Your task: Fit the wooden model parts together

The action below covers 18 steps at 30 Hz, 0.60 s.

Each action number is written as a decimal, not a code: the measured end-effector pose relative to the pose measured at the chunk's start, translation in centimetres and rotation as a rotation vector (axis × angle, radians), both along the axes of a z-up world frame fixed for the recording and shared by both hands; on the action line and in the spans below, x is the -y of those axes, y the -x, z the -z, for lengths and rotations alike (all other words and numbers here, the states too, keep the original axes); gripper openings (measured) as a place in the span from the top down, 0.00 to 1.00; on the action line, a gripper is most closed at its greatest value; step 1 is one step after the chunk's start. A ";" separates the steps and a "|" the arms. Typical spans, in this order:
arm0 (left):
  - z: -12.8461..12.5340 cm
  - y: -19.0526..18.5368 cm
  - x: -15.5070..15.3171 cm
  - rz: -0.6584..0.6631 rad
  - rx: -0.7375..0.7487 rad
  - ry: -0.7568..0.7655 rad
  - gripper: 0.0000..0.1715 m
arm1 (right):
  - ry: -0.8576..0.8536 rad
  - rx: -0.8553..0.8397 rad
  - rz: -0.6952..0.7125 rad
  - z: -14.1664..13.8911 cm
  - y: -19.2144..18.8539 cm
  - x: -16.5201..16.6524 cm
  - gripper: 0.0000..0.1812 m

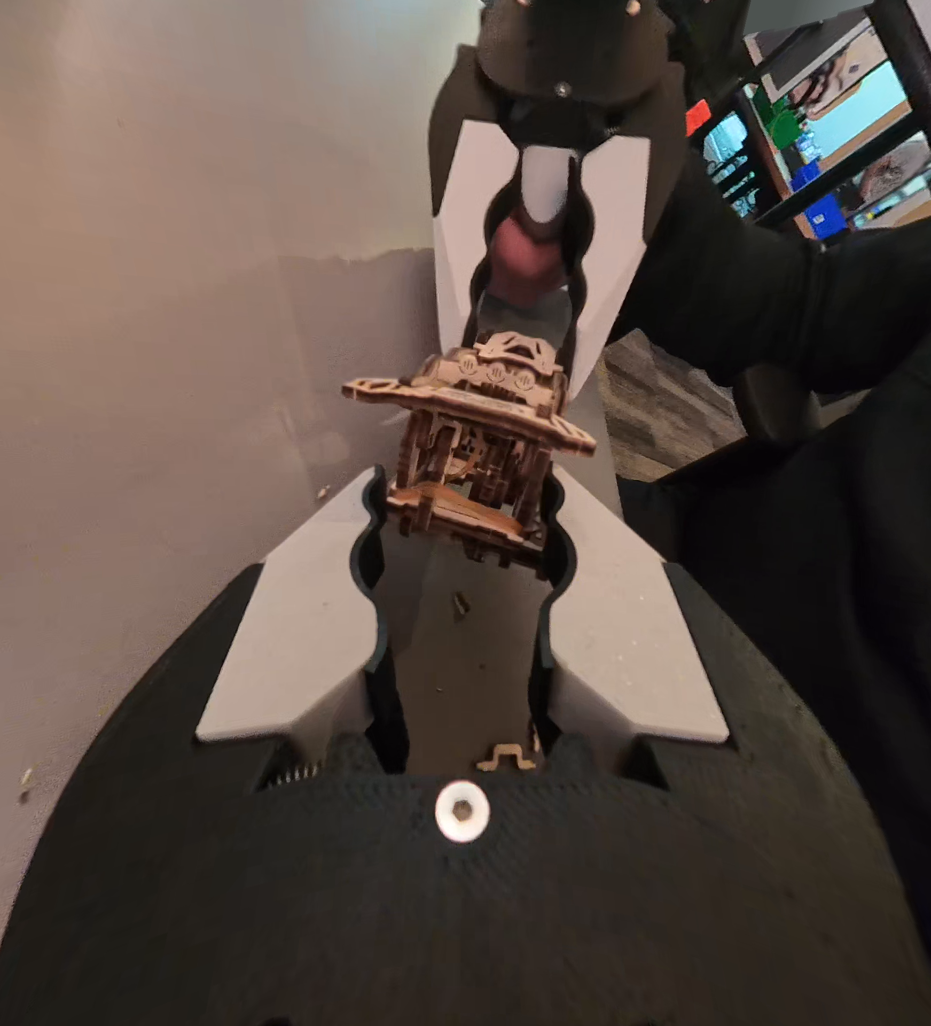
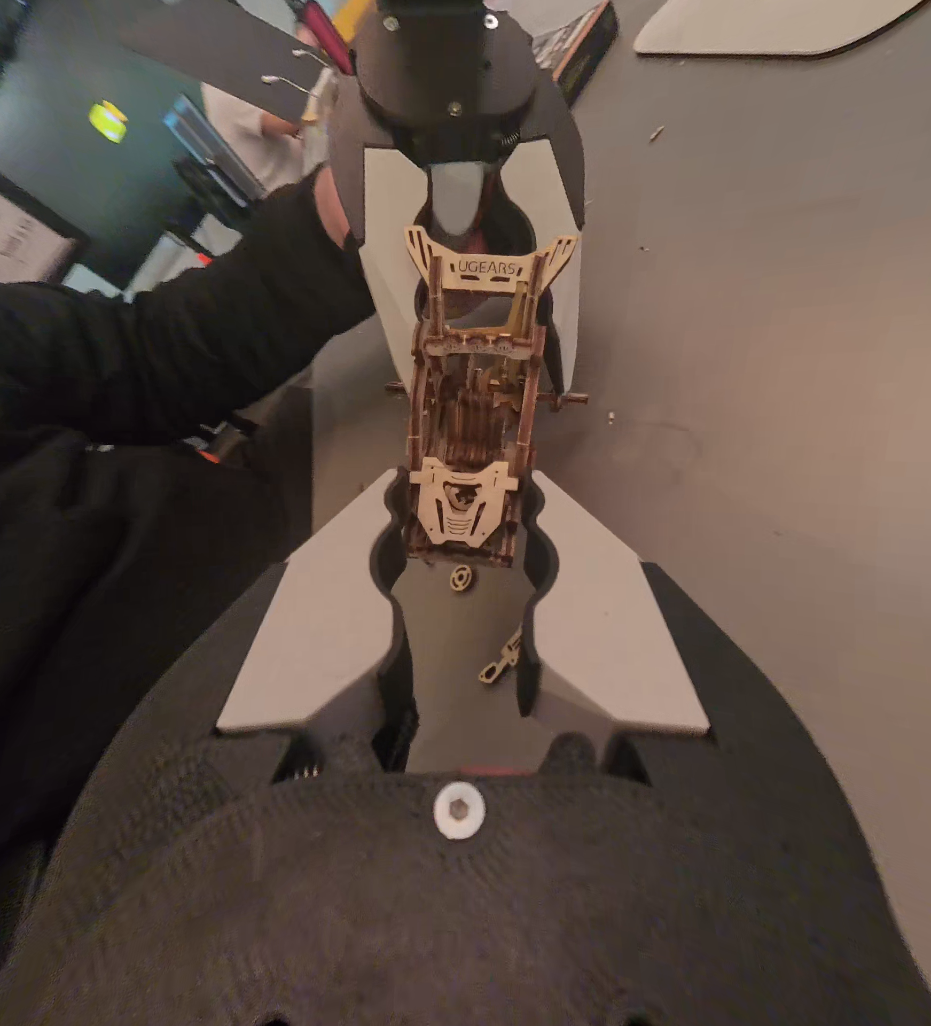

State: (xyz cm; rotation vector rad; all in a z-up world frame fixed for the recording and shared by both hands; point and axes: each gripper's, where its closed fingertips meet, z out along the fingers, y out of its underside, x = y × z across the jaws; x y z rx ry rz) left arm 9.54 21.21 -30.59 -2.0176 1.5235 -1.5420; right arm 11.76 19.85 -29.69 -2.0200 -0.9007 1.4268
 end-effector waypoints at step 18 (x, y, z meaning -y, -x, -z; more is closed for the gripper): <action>-0.1 2.0 -2.2 -0.380 0.039 0.022 0.71 | -0.123 0.276 0.111 0.8 -3.9 -0.9 0.83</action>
